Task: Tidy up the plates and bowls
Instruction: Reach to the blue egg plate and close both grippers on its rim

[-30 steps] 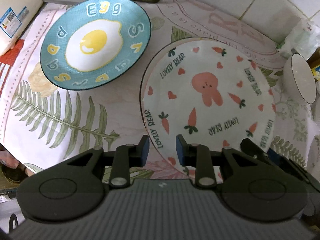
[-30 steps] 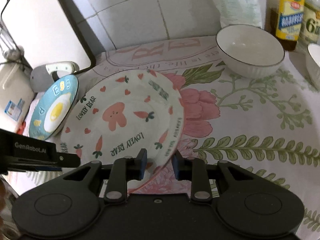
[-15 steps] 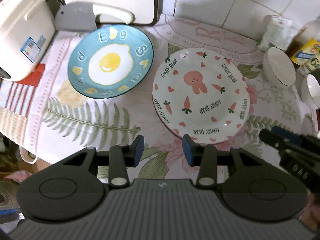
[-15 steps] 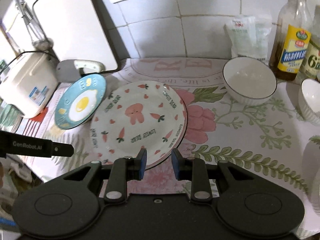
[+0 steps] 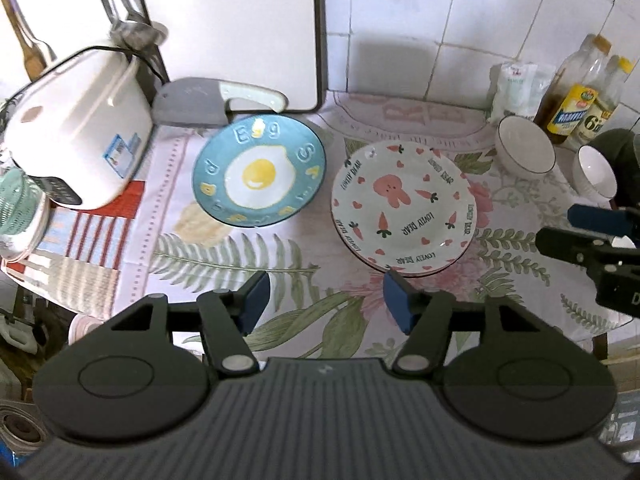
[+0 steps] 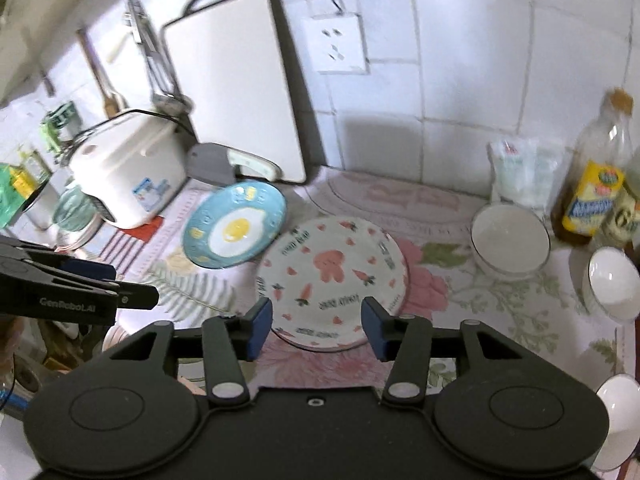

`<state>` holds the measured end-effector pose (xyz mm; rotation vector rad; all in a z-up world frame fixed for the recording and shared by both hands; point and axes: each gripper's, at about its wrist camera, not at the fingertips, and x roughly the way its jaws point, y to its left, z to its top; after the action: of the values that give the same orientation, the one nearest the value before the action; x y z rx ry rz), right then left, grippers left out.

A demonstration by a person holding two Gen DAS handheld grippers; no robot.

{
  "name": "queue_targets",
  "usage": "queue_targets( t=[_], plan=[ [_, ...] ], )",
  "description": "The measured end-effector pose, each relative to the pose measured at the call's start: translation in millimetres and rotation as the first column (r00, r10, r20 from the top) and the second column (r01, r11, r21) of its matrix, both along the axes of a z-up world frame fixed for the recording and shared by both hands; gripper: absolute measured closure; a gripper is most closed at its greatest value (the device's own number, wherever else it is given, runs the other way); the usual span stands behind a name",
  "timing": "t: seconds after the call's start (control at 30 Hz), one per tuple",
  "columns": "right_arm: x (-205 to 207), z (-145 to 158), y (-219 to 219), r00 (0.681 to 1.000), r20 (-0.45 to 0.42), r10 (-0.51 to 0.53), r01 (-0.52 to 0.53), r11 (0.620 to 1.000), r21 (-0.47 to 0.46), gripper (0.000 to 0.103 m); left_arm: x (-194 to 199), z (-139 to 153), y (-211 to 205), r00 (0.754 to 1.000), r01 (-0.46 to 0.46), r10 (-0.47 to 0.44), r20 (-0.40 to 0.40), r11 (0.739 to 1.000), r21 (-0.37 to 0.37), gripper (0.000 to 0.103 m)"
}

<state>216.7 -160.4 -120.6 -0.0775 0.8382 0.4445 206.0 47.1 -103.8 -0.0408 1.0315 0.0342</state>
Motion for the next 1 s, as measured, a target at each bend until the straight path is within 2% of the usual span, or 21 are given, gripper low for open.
queue_targets(
  t=[0.1, 0.17, 0.23, 0.27, 0.47, 0.63, 0.73, 0.83, 0.93, 1.0],
  plan=[
    [-5, 13, 12, 0.999, 0.017, 0.034, -0.034, 0.999, -0.01, 0.038, -8, 12, 11, 1.0, -0.01, 0.01, 0.01, 1.0, -0.001, 0.035],
    [-8, 19, 18, 0.999, 0.022, 0.046, -0.046, 0.999, -0.006, 0.032, -12, 17, 17, 1.0, -0.007, 0.007, 0.019, 1.0, 0.005, 0.028],
    [-7, 24, 26, 0.998, 0.028, 0.048, -0.048, 0.999, 0.005, 0.019, -15, 21, 24, 1.0, 0.002, -0.003, 0.028, 1.0, 0.013, 0.024],
    [-6, 26, 30, 0.998, 0.03, 0.047, -0.047, 0.999, 0.009, 0.017, -16, 22, 28, 1.0, -0.001, 0.001, 0.029, 1.0, 0.019, 0.024],
    [6, 32, 63, 0.997, 0.047, 0.06, -0.061, 0.998, 0.013, 0.017, -10, 22, 58, 1.0, 0.006, -0.007, 0.018, 1.0, 0.013, 0.024],
    [24, 29, 92, 0.995, 0.082, 0.059, -0.063, 0.997, 0.041, 0.017, 12, 10, 94, 1.0, 0.012, -0.012, 0.015, 1.0, 0.006, 0.023],
    [39, 21, 107, 0.991, 0.124, 0.042, -0.052, 0.995, 0.08, 0.016, 30, -1, 119, 1.0, 0.007, -0.007, 0.004, 1.0, 0.01, 0.021],
    [56, 11, 121, 0.989, 0.149, 0.002, -0.017, 0.995, 0.098, 0.015, 43, -11, 140, 0.999, -0.012, 0.012, 0.037, 1.0, 0.002, 0.011],
    [72, -4, 132, 0.983, 0.18, -0.041, 0.017, 0.991, 0.132, 0.013, 57, -19, 159, 0.999, -0.007, 0.008, 0.052, 1.0, -0.011, 0.01],
    [88, -16, 140, 0.985, 0.167, -0.034, 0.009, 0.989, 0.148, 0.013, 67, -26, 170, 0.999, 0.009, -0.007, 0.054, 1.0, -0.028, 0.01]
  ],
)
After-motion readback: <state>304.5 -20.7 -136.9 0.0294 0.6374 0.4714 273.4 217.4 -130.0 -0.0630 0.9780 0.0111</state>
